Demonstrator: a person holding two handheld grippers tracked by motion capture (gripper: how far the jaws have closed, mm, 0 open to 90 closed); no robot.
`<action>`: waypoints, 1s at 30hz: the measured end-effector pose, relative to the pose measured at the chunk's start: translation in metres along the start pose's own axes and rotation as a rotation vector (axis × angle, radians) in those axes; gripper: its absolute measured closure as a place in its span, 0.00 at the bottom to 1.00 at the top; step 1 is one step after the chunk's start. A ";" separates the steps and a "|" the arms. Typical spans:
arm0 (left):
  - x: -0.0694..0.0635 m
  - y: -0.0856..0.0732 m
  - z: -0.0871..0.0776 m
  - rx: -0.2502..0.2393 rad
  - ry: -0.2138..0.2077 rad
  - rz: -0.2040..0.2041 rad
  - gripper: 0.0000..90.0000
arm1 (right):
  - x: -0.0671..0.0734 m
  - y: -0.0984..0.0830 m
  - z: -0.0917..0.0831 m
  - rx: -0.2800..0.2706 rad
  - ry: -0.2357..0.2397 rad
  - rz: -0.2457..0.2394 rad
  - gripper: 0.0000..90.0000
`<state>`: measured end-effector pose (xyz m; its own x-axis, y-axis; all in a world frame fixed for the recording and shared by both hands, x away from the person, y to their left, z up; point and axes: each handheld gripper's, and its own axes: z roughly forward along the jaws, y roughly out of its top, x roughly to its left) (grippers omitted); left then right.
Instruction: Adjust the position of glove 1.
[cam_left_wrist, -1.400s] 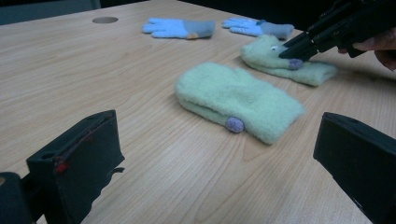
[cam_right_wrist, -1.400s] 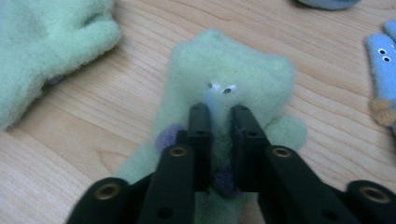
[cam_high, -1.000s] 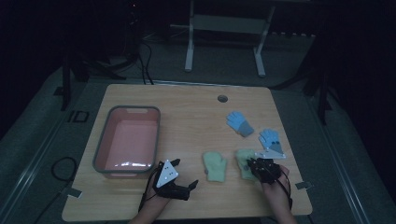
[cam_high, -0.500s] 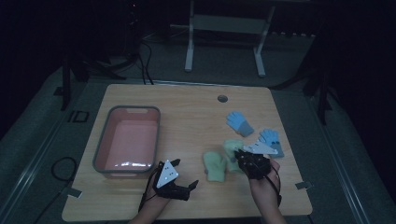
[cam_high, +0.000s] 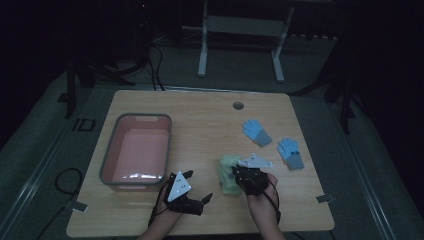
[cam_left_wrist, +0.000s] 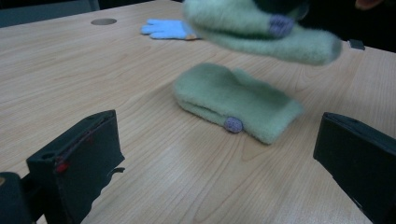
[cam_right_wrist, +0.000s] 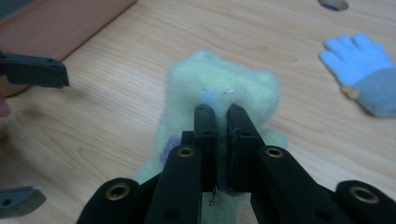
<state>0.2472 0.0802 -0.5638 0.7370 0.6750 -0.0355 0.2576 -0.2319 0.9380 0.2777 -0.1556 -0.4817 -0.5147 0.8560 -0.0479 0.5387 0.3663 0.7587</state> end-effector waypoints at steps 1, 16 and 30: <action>0.000 0.000 0.000 -0.002 0.000 -0.001 0.01 | 0.001 -0.001 0.002 0.009 -0.001 0.000 0.94; 0.000 0.000 0.000 0.004 -0.004 0.002 0.01 | 0.006 -0.019 0.032 0.077 -0.001 0.050 0.90; 0.000 0.000 0.000 0.005 -0.004 -0.003 0.01 | 0.002 -0.027 0.038 0.072 0.054 0.069 0.51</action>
<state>0.2473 0.0801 -0.5638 0.7386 0.6729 -0.0393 0.2627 -0.2337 0.9361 0.2876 -0.1503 -0.5268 -0.5090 0.8598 0.0396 0.6199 0.3343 0.7099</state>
